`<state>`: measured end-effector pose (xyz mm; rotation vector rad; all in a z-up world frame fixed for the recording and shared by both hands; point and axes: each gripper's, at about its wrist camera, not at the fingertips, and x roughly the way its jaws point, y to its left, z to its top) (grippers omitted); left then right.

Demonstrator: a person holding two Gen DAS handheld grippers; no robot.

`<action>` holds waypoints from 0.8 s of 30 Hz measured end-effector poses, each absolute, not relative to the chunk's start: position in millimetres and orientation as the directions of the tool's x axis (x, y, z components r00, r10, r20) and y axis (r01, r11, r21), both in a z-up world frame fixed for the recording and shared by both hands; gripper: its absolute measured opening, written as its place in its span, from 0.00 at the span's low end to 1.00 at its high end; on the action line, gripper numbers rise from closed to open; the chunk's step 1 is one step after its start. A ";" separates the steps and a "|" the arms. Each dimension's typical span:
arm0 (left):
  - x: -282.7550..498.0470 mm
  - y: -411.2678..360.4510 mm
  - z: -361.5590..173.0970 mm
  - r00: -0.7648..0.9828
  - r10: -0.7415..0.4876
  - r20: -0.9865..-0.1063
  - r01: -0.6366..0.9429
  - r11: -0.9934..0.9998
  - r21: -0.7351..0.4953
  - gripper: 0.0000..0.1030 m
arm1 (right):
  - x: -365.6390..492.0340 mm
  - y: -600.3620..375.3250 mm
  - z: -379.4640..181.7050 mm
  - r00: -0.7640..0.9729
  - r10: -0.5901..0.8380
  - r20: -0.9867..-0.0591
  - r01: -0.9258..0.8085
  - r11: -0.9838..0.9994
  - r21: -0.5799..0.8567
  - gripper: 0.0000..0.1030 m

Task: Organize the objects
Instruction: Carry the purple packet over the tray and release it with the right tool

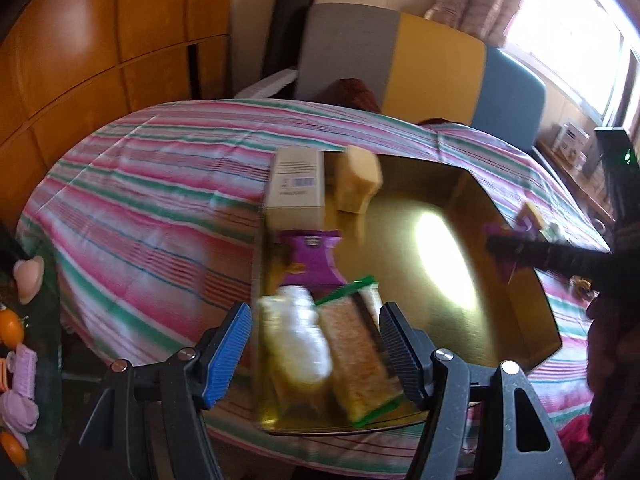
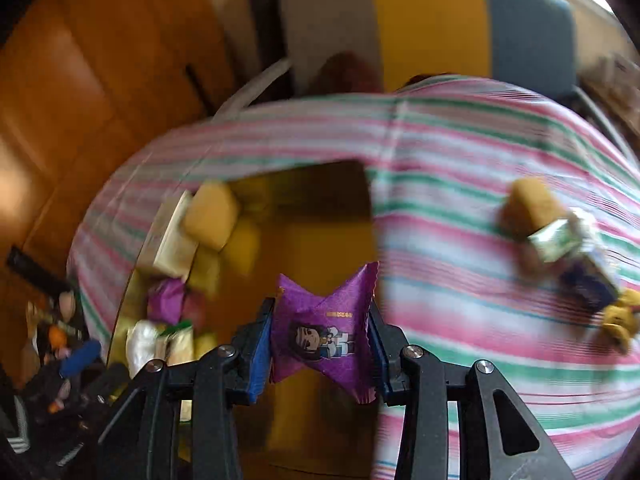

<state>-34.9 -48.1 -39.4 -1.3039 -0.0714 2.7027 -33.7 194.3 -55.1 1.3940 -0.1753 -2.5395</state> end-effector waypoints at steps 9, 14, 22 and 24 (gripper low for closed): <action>-41.1 -79.3 -44.9 -0.612 0.119 -0.782 -0.032 -0.992 -0.125 0.65 | -64.6 100.4 -83.4 -0.425 -0.298 -0.855 0.235 -0.948 0.214 0.41; -41.9 -82.1 -50.4 -0.600 0.129 -0.790 -0.028 -0.990 -0.140 0.65 | -88.8 74.0 -101.1 -0.366 -0.363 -0.857 0.239 -0.927 0.290 0.50; -40.5 -78.2 -49.5 -0.611 0.092 -0.786 -0.020 -0.995 -0.102 0.71 | -72.8 79.3 -97.9 -0.378 -0.433 -0.818 0.281 -0.896 0.345 0.88; -38.7 -74.2 -46.9 -0.620 0.078 -0.781 -0.025 -0.996 -0.080 0.73 | -64.0 87.3 -91.0 -0.406 -0.423 -0.810 0.294 -0.900 0.323 0.99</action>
